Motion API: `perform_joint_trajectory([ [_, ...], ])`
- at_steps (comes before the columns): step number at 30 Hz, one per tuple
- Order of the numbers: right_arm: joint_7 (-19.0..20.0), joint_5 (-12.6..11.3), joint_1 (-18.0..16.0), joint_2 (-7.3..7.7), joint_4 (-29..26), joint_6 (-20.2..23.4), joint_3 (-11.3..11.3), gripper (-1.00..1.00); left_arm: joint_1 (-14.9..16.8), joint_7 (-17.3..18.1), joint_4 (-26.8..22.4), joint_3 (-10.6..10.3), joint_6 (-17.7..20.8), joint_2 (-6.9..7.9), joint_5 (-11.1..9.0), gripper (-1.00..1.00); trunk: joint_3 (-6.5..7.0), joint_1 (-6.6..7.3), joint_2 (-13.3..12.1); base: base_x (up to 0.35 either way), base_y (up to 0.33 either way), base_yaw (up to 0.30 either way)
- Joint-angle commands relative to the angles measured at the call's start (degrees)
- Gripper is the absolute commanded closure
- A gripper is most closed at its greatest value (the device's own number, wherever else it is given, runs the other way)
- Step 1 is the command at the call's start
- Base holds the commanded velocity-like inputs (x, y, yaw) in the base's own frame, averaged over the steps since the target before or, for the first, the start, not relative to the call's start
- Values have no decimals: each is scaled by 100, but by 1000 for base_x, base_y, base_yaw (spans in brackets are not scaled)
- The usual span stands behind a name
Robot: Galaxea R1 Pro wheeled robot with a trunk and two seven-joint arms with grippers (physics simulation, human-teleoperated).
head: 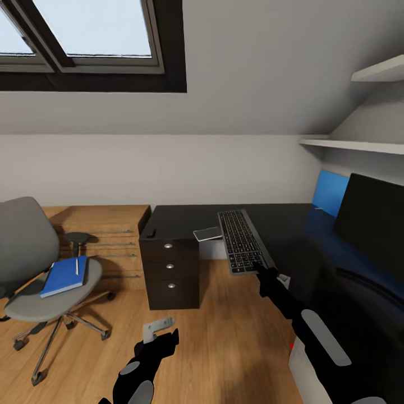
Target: In the bedroom, organize the workspace by keeping the computer under the desk, ensuring the monitor is on the desk, placing the keyboard on the desk next to the monitor, placing the mouse on the desk next to the keyboard, moving the folder from the swivel chair onto the desk next to the mouse, stacking the notebook on top of the folder with the pen on top of the notebook, and positioning the swivel chair next to the desk.
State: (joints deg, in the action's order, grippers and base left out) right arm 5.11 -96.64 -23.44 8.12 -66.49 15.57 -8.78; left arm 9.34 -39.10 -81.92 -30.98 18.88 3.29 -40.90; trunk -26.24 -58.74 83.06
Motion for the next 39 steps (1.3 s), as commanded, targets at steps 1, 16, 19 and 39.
perform_joint_trajectory([
  [1,34,-47,-4,5,4,6,-10,100,7,-45,-8,-13,12,5,-31,-100,12,23,-38,0,0,0],
  [16,48,-48,-3,5,4,15,-10,100,7,-45,-8,-13,10,5,-25,-100,281,352,-639,-103,0,0],
  [19,54,-46,-3,6,7,11,-10,100,7,-45,-8,-18,12,5,-21,-100,335,418,-760,-310,0,0],
  [39,72,-97,-3,1,66,17,-4,100,7,-220,-8,-59,19,-12,4,-100,694,857,-1562,-317,-93,0],
])
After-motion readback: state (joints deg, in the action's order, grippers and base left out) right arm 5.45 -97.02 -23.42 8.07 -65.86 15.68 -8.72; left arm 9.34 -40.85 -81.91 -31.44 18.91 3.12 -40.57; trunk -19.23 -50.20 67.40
